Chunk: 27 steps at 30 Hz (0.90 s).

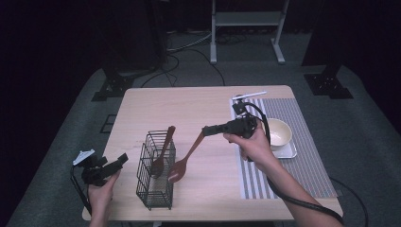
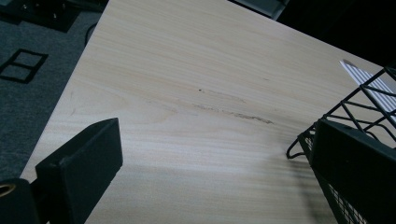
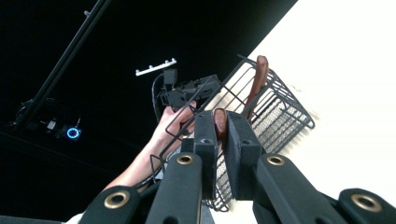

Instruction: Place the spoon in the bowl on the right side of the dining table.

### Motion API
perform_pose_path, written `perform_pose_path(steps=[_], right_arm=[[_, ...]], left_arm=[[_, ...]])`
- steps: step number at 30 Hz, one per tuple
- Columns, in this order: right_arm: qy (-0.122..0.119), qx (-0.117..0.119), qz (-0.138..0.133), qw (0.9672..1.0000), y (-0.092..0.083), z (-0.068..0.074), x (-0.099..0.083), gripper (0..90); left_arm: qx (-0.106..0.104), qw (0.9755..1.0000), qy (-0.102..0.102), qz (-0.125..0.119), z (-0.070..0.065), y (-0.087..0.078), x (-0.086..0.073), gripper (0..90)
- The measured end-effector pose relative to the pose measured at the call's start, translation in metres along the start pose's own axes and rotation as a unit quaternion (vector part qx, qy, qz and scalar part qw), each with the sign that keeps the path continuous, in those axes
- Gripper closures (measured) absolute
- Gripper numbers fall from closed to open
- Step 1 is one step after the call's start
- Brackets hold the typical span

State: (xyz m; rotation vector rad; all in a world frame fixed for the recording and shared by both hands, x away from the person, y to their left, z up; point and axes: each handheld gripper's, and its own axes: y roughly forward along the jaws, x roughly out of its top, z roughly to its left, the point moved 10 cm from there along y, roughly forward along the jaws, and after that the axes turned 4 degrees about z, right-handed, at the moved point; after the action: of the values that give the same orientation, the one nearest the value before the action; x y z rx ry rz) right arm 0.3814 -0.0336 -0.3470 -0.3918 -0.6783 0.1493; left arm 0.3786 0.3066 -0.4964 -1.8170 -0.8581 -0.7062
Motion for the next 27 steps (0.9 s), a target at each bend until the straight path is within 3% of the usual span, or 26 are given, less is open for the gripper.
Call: perform_pose_path(steps=[18,27], right_arm=[[0.031,-0.015,-0.005,0.9994,-0.018,-0.028,-0.014,83.1],[0.033,-0.025,-0.006,0.9991,-0.024,-0.037,-0.017,83.1]], left_arm=[[0.000,1.0000,-0.003,0.001,0.001,0.000,-0.001,1.7],[0.000,1.0000,-0.003,0.000,0.001,0.000,0.000,1.7]])
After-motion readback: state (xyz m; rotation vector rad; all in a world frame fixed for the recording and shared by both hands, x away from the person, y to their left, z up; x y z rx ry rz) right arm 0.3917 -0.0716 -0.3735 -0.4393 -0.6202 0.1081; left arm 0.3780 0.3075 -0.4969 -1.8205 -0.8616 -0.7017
